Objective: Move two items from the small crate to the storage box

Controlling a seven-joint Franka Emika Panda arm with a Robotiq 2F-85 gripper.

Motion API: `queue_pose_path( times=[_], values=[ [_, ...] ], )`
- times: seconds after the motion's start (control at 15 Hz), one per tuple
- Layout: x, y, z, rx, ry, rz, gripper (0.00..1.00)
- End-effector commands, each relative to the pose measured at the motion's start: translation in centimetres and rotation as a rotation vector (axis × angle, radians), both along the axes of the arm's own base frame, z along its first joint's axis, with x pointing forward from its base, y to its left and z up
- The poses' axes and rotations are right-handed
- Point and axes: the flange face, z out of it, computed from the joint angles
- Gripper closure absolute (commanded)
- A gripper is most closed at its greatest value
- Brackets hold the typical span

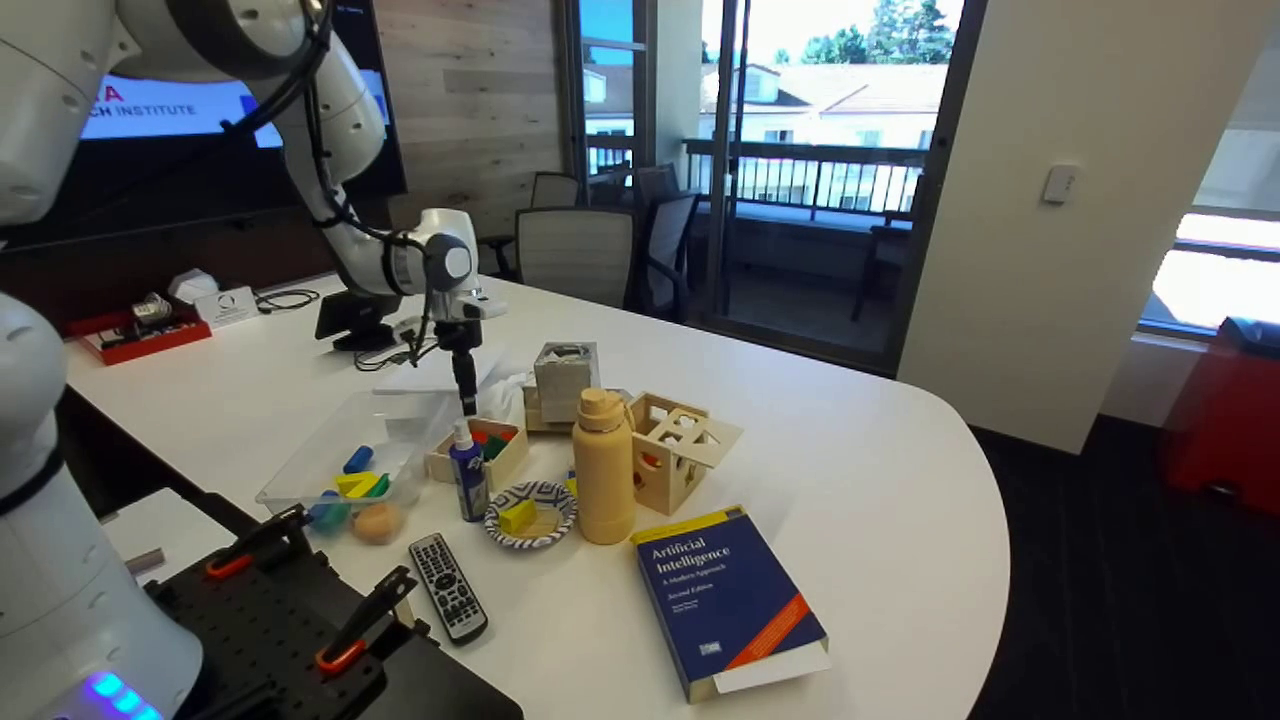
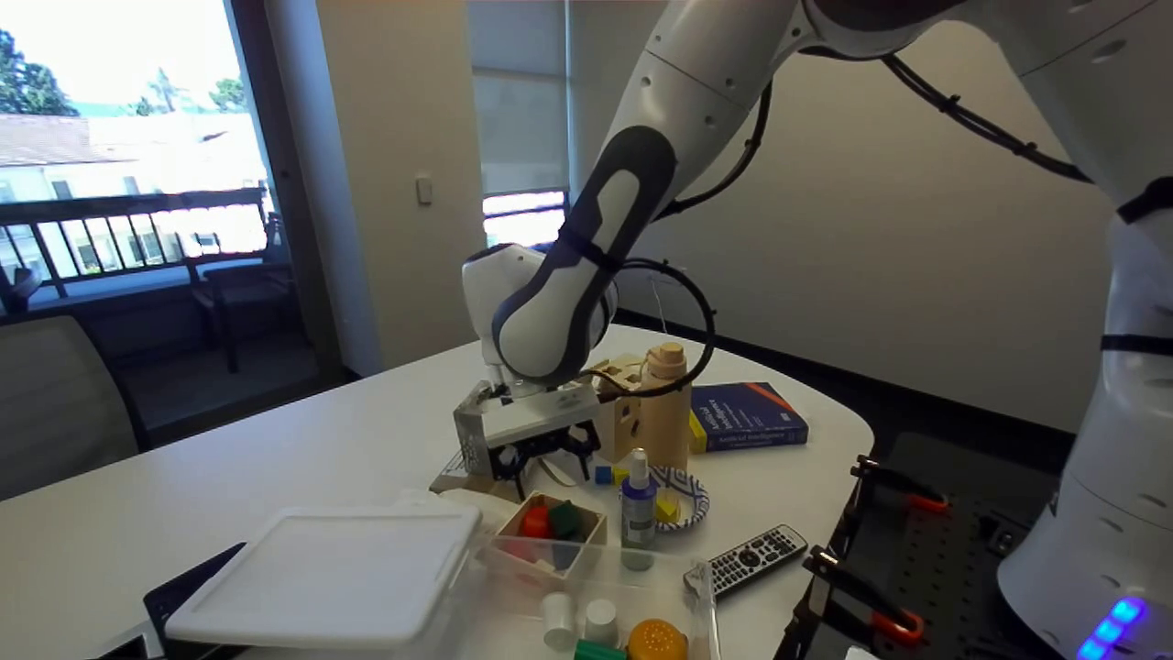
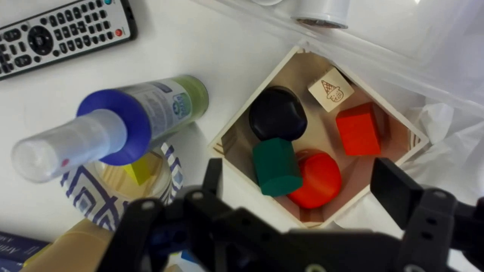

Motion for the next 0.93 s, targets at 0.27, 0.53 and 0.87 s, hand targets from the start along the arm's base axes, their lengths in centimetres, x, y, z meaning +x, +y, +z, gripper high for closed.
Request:
queue_pose_path(
  times=[0.27,0.53,0.87],
  values=[
    [2.0,-2.2,-3.7,-0.015,-0.091,-0.082,0.0],
    [2.1,-2.7,-5.5,-0.014,-0.07,-0.106,0.0],
    [2.3,-2.4,-7.3,-0.004,-0.039,-0.134,0.0]
  ],
)
